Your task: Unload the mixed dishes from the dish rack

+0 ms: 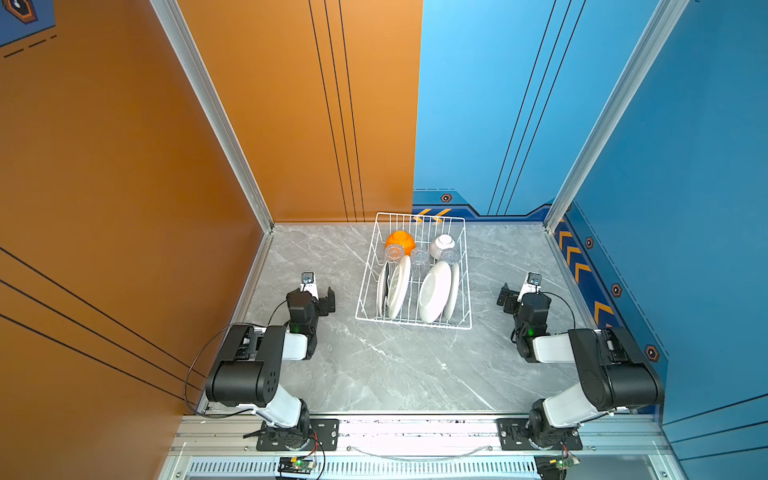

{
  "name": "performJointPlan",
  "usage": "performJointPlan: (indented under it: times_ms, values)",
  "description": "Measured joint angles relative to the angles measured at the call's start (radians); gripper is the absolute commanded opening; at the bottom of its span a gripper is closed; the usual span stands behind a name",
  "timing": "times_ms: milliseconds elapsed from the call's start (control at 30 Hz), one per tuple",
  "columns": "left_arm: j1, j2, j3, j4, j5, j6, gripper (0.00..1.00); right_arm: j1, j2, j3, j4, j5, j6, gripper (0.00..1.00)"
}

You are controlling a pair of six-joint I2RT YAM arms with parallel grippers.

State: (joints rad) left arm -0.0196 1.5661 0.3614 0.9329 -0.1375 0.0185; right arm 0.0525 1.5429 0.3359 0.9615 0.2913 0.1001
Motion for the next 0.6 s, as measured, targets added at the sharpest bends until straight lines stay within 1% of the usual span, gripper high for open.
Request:
performJointPlan:
  times_ms: [200, 433, 600]
  values:
    - [-0.002, 0.000, 0.000, -0.001, 0.000, 0.000, 0.98, 0.000, 0.000, 0.000, 0.000, 0.000, 0.000, 1.00]
    - [-0.027, 0.000, 0.000, -0.002, -0.013, 0.000, 0.98, 0.001, 0.000, 0.000, 0.000, 0.001, 0.000, 1.00]
    - [-0.042, -0.010, 0.000, -0.006, -0.068, 0.001, 0.98, 0.013, -0.008, 0.000, -0.014, 0.011, 0.000, 1.00]
